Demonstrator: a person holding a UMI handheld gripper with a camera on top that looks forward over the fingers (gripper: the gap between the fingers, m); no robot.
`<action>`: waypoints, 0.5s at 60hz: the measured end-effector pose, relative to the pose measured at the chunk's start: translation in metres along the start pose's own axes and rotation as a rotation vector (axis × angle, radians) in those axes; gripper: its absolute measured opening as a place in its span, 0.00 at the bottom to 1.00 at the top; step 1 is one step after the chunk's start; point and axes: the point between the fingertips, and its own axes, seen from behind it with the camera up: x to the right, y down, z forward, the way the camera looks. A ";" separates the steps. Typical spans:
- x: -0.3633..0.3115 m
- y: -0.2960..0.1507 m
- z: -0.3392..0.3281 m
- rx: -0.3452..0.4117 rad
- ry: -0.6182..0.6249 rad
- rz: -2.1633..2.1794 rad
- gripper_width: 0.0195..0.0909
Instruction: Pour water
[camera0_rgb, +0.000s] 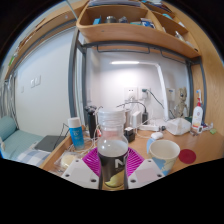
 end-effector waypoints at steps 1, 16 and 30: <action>0.003 -0.003 -0.002 -0.003 -0.002 0.008 0.12; 0.040 -0.035 -0.001 -0.115 -0.024 0.373 0.12; 0.029 -0.066 -0.003 -0.205 -0.126 1.032 0.12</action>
